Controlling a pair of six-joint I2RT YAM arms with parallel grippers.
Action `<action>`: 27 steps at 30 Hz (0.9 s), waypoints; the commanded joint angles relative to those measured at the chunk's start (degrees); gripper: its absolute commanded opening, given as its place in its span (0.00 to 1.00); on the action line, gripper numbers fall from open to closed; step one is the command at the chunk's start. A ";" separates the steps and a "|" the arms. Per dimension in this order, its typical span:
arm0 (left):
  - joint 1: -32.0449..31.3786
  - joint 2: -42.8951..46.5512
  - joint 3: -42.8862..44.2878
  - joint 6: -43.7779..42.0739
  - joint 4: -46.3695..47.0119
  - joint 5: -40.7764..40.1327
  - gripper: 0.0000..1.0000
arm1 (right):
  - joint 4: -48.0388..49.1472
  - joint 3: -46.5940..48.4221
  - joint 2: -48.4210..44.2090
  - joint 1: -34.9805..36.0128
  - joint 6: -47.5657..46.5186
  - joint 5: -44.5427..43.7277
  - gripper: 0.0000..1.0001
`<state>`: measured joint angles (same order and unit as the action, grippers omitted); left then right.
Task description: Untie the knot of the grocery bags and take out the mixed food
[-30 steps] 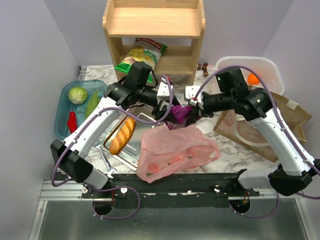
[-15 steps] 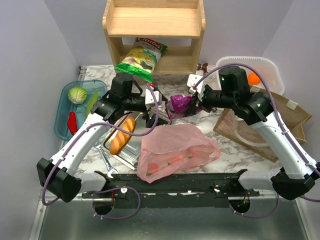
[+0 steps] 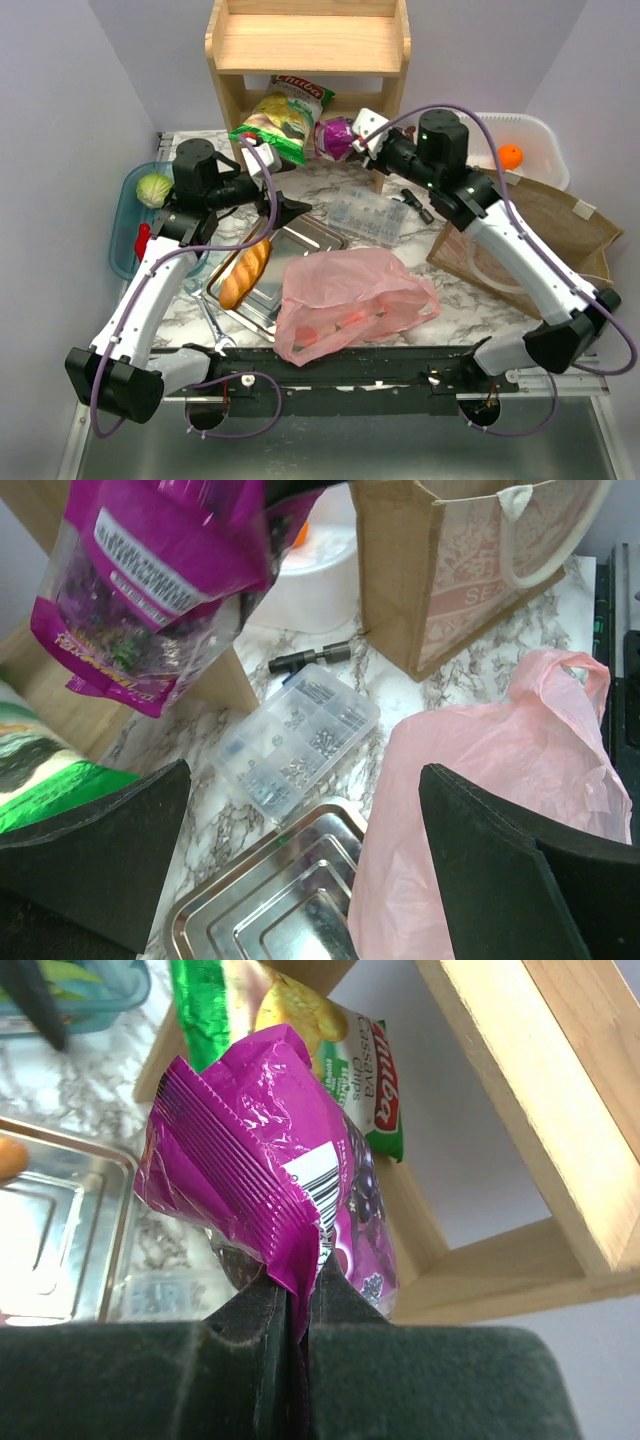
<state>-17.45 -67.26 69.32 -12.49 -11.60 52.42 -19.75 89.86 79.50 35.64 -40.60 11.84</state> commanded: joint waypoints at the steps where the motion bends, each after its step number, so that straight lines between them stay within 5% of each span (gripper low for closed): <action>1: 2.61 3.10 -1.25 2.47 1.50 -0.57 0.99 | 17.29 1.83 4.15 -0.58 -5.07 -4.06 0.01; 27: 6.09 5.74 -2.70 4.83 1.93 1.97 0.98 | 38.84 1.13 25.47 -9.01 -17.18 -3.84 0.01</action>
<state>-11.94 -61.17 65.87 -8.88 -11.16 52.56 9.56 90.04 104.36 26.89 -53.32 7.11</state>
